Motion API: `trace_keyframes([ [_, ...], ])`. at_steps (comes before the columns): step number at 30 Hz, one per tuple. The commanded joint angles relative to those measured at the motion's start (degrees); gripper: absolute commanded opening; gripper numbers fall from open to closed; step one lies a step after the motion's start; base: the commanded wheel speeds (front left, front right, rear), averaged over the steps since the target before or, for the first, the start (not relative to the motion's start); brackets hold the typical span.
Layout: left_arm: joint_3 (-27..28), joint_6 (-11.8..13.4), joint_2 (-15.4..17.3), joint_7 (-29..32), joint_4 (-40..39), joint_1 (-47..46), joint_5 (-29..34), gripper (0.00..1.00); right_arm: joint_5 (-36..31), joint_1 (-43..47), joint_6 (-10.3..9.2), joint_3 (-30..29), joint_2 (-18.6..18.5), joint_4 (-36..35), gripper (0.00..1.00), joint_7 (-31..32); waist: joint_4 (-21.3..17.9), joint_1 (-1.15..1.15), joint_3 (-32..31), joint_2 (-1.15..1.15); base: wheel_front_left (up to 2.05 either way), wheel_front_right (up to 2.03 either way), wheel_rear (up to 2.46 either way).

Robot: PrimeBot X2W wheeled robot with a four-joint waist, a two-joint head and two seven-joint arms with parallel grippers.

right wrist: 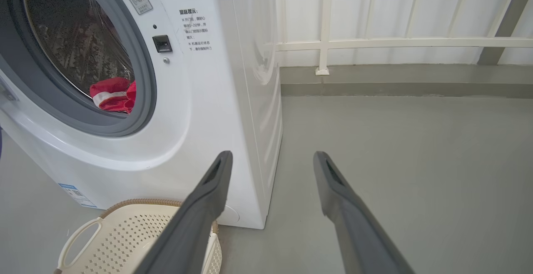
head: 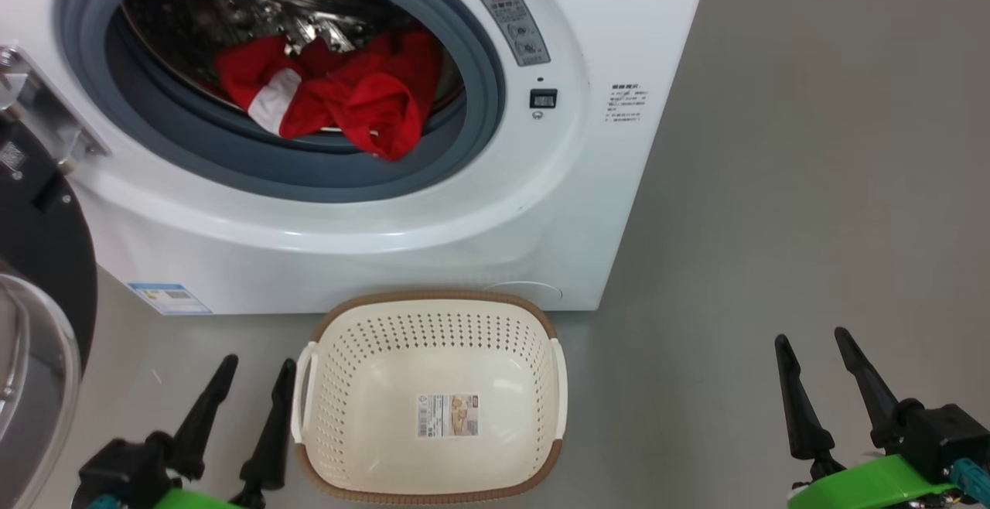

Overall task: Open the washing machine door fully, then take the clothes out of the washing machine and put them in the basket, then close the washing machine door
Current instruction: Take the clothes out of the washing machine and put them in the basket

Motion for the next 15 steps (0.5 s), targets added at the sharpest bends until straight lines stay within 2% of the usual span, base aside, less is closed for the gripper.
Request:
trace_keyframes([
  [1, 1.7, 0.1, 1.3, -0.3, -0.7, -3.1, -0.1, 1.0, -0.3, -2.3, 0.26, 1.6, -0.4, -1.5, 1.0, -0.5, -0.3, 0.0, 0.8, 0.0, 0.0, 0.0, 0.0],
  [8, -2.2, 0.1, 2.4, -0.3, 4.2, -13.2, -0.8, 1.0, -0.4, -4.5, 0.26, 2.2, -0.3, -2.0, 1.0, -0.5, -1.5, 0.0, 5.6, 0.0, 0.0, 0.0, 0.0],
  [15, -7.6, 0.1, 4.5, -0.2, 15.5, -29.9, -4.1, 1.0, 1.8, -7.7, 0.26, 3.8, -0.2, -2.2, 1.0, -0.5, -3.4, 0.0, 11.4, 0.0, 0.0, 0.0, 0.0],
])
